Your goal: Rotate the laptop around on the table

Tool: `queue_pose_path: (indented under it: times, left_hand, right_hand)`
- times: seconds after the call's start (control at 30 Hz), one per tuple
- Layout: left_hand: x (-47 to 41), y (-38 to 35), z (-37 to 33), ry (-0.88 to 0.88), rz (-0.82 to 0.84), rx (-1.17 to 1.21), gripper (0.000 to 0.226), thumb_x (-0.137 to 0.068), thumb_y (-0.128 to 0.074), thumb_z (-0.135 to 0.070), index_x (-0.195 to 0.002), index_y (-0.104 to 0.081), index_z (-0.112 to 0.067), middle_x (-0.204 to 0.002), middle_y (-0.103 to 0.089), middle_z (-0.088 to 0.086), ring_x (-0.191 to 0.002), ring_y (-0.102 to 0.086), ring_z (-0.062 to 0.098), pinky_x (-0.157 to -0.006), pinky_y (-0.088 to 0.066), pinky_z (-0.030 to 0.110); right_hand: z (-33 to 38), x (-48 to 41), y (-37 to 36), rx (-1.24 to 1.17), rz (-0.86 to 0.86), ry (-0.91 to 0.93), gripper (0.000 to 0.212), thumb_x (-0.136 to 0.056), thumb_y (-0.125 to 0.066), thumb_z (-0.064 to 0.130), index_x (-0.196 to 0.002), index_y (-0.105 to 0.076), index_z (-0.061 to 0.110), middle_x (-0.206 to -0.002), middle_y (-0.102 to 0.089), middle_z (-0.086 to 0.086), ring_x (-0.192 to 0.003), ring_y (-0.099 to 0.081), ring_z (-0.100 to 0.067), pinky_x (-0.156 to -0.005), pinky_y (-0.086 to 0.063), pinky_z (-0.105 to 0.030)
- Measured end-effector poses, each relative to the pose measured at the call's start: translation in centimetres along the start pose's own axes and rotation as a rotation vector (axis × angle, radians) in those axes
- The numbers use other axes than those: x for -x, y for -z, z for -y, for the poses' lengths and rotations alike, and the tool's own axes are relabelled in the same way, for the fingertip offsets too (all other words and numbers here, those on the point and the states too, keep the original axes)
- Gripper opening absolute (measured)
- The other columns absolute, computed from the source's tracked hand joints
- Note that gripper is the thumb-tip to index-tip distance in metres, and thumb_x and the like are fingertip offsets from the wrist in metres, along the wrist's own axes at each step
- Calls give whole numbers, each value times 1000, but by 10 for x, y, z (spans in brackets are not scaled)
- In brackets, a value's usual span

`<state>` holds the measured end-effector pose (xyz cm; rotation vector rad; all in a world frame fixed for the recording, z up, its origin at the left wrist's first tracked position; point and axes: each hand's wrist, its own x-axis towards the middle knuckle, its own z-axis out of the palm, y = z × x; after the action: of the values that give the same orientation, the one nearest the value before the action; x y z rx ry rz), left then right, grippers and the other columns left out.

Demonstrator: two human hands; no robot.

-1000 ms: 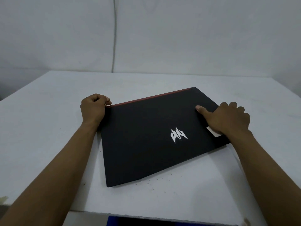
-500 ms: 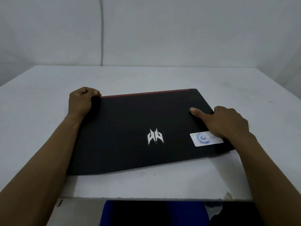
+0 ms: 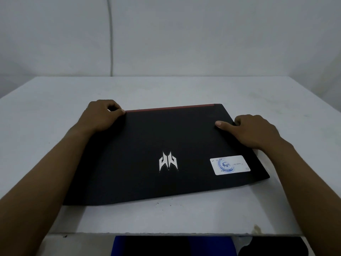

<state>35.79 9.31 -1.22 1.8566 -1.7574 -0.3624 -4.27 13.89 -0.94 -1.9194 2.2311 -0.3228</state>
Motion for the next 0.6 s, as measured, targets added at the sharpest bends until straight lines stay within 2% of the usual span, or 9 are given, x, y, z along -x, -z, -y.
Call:
queue_pose_path:
  times: [0.07, 0.2, 0.27, 0.4, 0.5, 0.6]
  left_hand:
    - [-2, -6, -13, -62, 51, -68, 18, -86, -62, -45, -91, -71, -30, -100, -69, -8, -96, -62, 16, -85, -49, 37]
    - [-10, -27, -55, -197, 176, -166, 27, -90, -59, -46, -105, -69, -26, -108, -67, -5, -100, -59, 18, -90, -49, 40]
    - [-24, -51, -90, -265, 231, -219, 31, -91, -56, -50, -110, -67, -27, -112, -66, -5, -102, -58, 17, -91, -48, 40]
    - [-27, -78, -130, -341, 325, -281, 41, -90, -50, -58, -118, -61, -30, -121, -63, -5, -111, -57, 19, -93, -46, 40]
    - [-27, -92, -154, -391, 388, -317, 50, -88, -48, -63, -124, -57, -30, -125, -61, -4, -115, -55, 19, -92, -44, 39]
    - [-30, -108, -179, -365, 435, -321, 60, -84, -46, -71, -125, -56, -29, -125, -59, -4, -114, -55, 19, -92, -44, 40]
  right_hand:
    - [-3, -14, -2, -35, -14, 43, 72, -81, -41, 85, -66, -44, 14, -69, -59, -3, -66, -54, -21, -58, -36, -34]
    - [-13, -41, -8, -170, -59, 123, 60, -85, -47, 78, -80, -62, 19, -79, -65, 4, -78, -60, -17, -68, -47, -38]
    - [-33, -58, -10, -282, -129, 143, 52, -86, -51, 74, -80, -65, 24, -81, -66, 6, -80, -61, -16, -71, -50, -40]
    - [-55, -66, -20, -279, -221, 158, 57, -83, -46, 76, -83, -73, 26, -83, -65, 7, -88, -61, -23, -76, -51, -43]
    - [-60, -65, -21, -198, -233, 85, 54, -85, -48, 71, -103, -75, 27, -109, -67, -1, -112, -55, -30, -91, -47, -44]
    - [-61, -63, -22, -72, -190, 32, 53, -91, -54, 63, -129, -65, 28, -136, -55, -6, -130, -42, -31, -102, -36, -44]
